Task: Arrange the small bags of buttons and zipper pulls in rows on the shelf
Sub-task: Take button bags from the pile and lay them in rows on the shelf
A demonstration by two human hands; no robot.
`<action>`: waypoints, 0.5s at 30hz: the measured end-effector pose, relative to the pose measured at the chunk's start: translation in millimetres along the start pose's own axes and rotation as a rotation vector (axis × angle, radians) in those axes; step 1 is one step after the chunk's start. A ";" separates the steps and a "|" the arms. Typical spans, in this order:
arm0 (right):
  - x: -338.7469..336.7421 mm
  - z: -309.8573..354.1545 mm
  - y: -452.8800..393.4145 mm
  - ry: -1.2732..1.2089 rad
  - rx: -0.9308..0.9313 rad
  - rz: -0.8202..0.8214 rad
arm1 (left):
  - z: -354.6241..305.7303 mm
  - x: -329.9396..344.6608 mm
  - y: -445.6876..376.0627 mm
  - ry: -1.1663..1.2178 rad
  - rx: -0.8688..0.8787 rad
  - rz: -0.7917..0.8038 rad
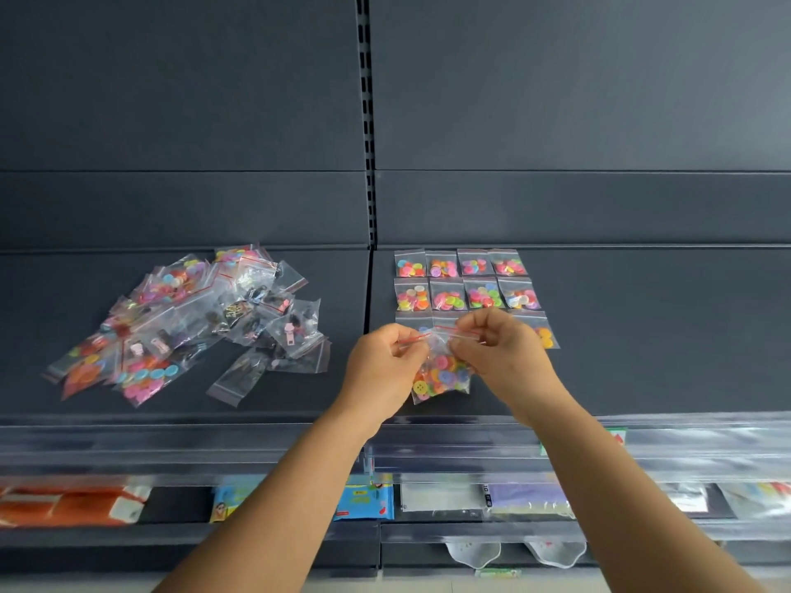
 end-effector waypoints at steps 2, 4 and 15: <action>-1.4 1.6 0.3 0.017 -0.019 -0.034 | -2.4 4.5 0.9 0.054 -0.016 0.032; -4.6 3.7 0.9 0.023 -0.036 -0.085 | -5.2 9.2 2.7 0.079 -0.022 0.069; -13.7 4.9 2.0 0.044 -0.042 -0.117 | 0.4 -7.3 -2.6 0.069 0.010 0.043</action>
Point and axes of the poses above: each hand's wrist, its own y-axis away from the middle knuckle, its own x-axis out of the palm, z = x × y, the point moved 10 cm from there along -y, towards the middle knuckle, and after that the axes turned 7 degrees about -x, right-handed, at the moved point
